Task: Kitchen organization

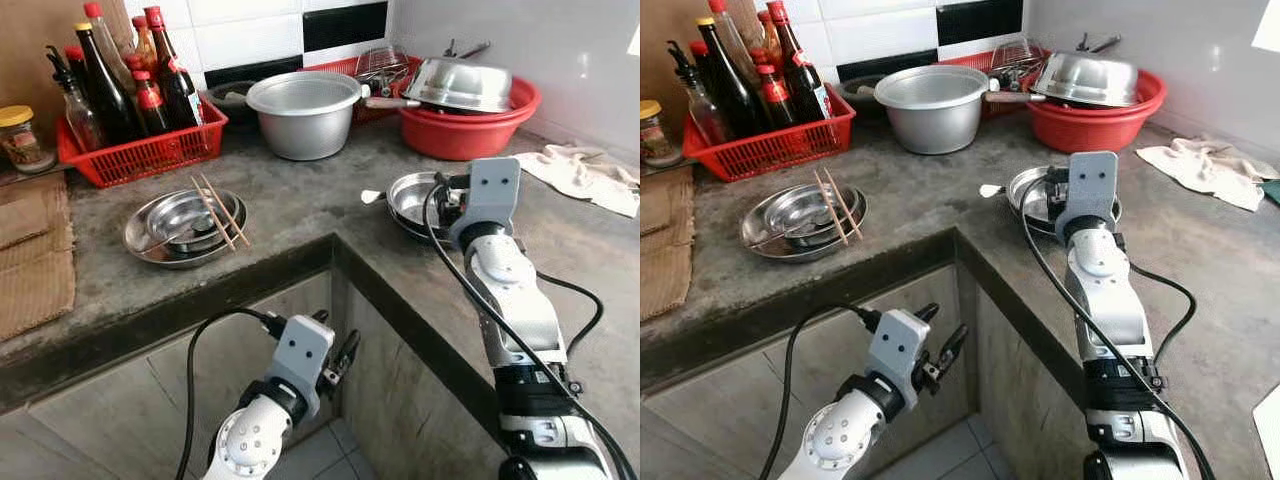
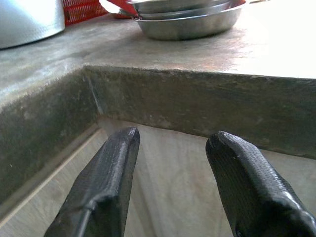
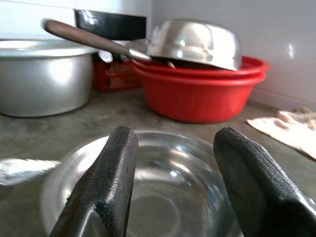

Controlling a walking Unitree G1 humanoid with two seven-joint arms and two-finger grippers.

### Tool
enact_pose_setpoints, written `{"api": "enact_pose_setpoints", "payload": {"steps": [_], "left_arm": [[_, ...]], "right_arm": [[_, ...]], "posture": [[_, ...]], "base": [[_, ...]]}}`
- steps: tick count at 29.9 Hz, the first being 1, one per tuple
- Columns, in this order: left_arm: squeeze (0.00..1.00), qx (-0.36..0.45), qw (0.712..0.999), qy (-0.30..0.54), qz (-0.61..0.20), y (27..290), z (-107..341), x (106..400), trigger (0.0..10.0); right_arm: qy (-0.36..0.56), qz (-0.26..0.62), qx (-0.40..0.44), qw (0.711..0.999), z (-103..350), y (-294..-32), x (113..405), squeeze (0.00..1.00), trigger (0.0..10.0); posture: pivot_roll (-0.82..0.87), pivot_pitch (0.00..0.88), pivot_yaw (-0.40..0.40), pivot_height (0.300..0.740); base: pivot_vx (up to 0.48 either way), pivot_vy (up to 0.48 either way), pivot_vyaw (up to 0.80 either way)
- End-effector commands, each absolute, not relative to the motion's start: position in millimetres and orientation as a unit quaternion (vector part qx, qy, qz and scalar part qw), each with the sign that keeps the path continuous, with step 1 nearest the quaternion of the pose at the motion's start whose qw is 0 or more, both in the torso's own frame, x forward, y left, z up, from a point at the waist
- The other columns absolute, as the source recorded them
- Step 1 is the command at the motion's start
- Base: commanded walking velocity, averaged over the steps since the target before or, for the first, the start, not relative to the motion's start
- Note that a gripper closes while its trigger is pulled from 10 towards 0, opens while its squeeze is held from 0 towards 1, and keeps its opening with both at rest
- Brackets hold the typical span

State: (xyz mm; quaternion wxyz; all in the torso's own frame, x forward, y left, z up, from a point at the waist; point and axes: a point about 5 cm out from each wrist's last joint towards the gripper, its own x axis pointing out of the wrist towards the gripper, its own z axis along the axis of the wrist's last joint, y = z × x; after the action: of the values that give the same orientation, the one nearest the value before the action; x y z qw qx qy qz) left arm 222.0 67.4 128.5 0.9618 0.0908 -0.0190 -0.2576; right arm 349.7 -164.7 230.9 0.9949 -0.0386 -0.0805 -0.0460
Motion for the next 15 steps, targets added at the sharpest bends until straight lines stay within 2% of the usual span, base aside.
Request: {"api": "enact_pose_setpoints", "payload": {"steps": [1,2,6,11,15], "left_arm": [[0.0,0.092,0.963,-0.027,-0.25,69.3,132.7,224.5,10.0],[0.0,0.09,0.963,-0.026,-0.252,69.5,132.8,224.9,10.0],[0.0,0.078,0.968,-0.026,-0.238,72.3,134.5,228.8,10.0],[0.0,0.08,0.969,-0.027,-0.234,73.0,134.3,229.5,10.0],[0.0,0.079,0.969,-0.026,-0.233,73.2,133.6,228.6,10.0]], "right_arm": [[-0.073,-0.045,-0.036,0.996,231.7,-163.7,351.3,0.0,10.0],[-0.072,-0.045,-0.037,0.996,231.8,-163.1,351.8,0.0,10.0],[-0.057,-0.056,-0.029,0.996,231.9,-162.6,354.8,0.0,10.0],[0.009,-0.096,-0.008,0.995,232.1,-171.2,365.6,0.0,10.0],[0.013,-0.087,-0.029,0.996,238.8,-178.0,368.4,0.0,10.0]], "posture": [[0.07,0.066,-0.011,0.74],[0.07,0.066,-0.011,0.74],[0.07,0.069,-0.009,0.74],[0.07,0.068,-0.011,0.74],[0.07,0.067,-0.011,0.74]], "base": [[0.251,-0.322,-0.8],[0.251,-0.322,-0.8],[0.0,0.0,0.0],[0.0,0.0,0.0],[0.0,0.0,0.0]]}}
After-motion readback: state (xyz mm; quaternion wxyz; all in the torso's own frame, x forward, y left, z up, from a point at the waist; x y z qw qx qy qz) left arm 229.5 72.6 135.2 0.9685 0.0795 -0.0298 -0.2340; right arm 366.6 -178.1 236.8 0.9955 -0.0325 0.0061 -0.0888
